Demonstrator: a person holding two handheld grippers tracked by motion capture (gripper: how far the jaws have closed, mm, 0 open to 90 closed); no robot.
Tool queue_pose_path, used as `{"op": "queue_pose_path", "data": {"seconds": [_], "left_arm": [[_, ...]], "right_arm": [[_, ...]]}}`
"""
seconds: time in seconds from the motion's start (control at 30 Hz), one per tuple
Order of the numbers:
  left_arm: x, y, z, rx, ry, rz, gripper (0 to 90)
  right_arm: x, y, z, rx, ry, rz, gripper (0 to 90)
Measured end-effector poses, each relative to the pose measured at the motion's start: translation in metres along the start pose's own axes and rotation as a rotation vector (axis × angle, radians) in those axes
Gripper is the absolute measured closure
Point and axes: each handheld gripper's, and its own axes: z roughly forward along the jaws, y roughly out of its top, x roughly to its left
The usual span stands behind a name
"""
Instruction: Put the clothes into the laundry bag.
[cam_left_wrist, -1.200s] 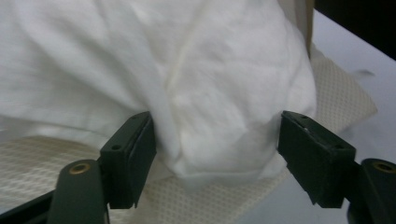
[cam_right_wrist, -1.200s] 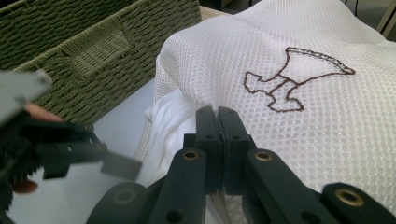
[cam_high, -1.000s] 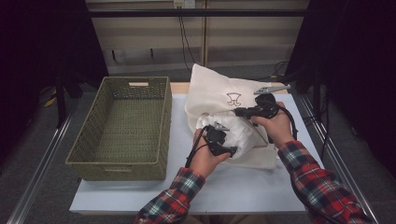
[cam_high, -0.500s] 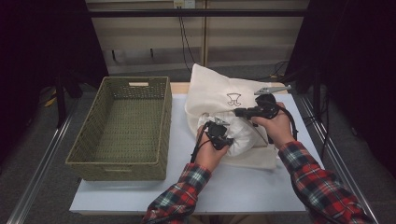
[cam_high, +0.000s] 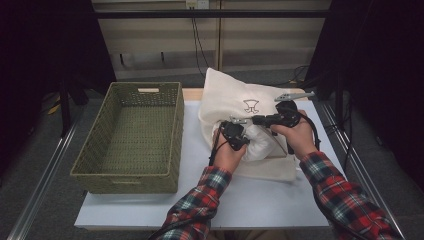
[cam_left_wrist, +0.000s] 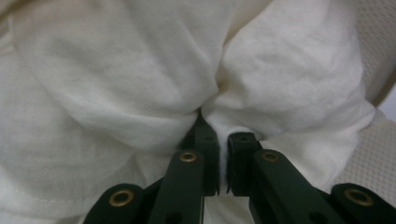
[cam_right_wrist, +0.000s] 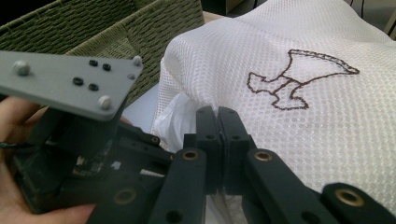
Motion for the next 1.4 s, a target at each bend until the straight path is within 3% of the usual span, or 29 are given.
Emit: {"op": "queue_pose_path", "data": {"seconds": [0.37, 0.6, 0.63, 0.83, 0.93, 1.1, 1.2, 1.4], "left_arm": [[0.01, 0.014, 0.005, -0.093, 0.085, 0.01, 86.0], [0.016, 0.012, 0.013, -0.116, 0.063, 0.002, 85.2], [0.016, 0.012, 0.014, -0.133, 0.062, -0.016, 85.2], [0.018, 0.019, 0.013, -0.199, 0.1, -0.025, 85.7], [0.017, 0.018, 0.017, -0.176, 0.091, -0.006, 85.5], [0.019, 0.01, 0.017, -0.162, 0.057, -0.024, 80.3], [0.017, 0.005, 0.013, -0.15, 0.049, -0.011, 69.2], [0.017, -0.003, 0.002, -0.098, 0.048, 0.031, 55.4]], "right_arm": [[-0.001, 0.0, -0.004, -0.014, 0.014, 0.004, 88.7], [0.0, 0.0, -0.003, -0.009, 0.021, 0.008, 88.7], [0.0, 0.0, -0.003, -0.005, 0.02, 0.008, 88.7], [0.001, -0.003, -0.003, -0.01, 0.032, 0.022, 88.7], [0.001, -0.002, -0.004, -0.002, 0.028, 0.019, 88.7], [-0.001, -0.003, -0.003, -0.001, 0.026, 0.014, 88.6], [-0.001, -0.005, -0.001, -0.001, 0.024, 0.01, 88.6], [0.002, -0.004, 0.004, 0.01, 0.014, -0.007, 88.6]]}}
